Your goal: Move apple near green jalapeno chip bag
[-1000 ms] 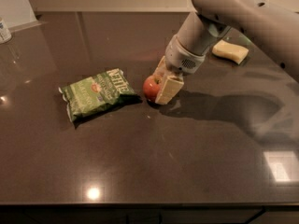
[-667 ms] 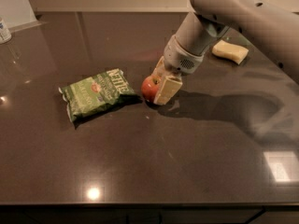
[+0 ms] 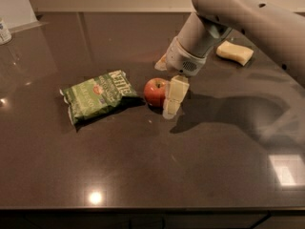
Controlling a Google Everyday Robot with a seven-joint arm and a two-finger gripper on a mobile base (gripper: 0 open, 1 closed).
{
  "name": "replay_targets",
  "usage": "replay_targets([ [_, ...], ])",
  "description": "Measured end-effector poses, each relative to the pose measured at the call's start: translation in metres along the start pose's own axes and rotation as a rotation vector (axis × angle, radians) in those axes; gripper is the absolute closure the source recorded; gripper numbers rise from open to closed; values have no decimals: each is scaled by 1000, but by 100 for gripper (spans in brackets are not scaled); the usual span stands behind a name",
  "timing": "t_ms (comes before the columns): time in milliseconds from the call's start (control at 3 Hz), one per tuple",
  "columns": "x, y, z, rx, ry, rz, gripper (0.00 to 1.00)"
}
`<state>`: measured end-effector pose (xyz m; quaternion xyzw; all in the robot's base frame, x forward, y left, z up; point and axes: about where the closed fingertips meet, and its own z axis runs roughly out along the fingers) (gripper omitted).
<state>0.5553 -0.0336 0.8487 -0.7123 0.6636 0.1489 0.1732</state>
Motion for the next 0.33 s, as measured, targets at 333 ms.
replay_targets([
  [333, 0, 0, 0, 0, 0, 0, 0],
])
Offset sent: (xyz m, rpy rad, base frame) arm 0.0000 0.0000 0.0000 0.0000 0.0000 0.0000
